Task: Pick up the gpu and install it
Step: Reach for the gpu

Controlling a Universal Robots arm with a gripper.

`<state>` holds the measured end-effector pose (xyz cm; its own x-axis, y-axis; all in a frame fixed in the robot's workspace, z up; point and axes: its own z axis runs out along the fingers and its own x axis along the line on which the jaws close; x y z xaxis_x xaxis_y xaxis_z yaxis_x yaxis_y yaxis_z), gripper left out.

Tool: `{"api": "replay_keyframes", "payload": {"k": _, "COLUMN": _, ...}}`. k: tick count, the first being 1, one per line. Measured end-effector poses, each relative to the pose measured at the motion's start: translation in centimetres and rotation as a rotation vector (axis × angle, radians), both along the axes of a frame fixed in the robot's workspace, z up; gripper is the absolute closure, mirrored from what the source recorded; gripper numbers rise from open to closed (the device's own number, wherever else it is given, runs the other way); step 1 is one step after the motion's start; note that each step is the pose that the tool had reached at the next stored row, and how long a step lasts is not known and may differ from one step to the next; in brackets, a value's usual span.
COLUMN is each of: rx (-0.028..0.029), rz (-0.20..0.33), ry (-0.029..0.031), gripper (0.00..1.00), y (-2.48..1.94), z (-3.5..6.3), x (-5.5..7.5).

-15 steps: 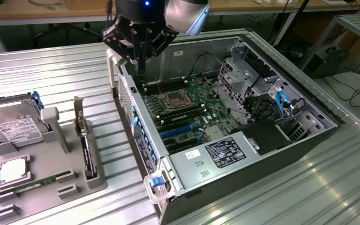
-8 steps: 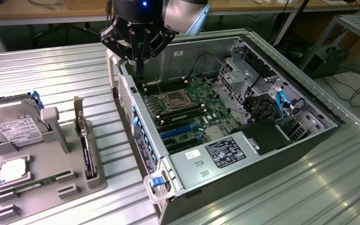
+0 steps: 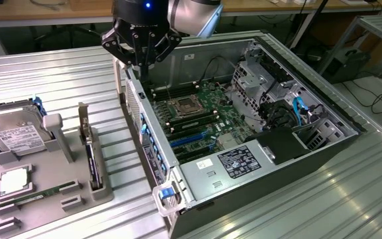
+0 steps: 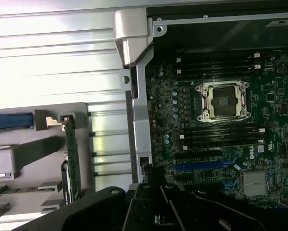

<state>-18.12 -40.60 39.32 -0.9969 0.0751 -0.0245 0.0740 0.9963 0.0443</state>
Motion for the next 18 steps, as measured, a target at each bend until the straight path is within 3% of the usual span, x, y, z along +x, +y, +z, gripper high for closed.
{"api": "replay_keyframes", "payload": {"k": 18, "rx": 0.0001, "rz": 0.000, "ry": 0.0000, "gripper": 0.89, "y": -0.48, "z": -0.11, "x": -2.0}}
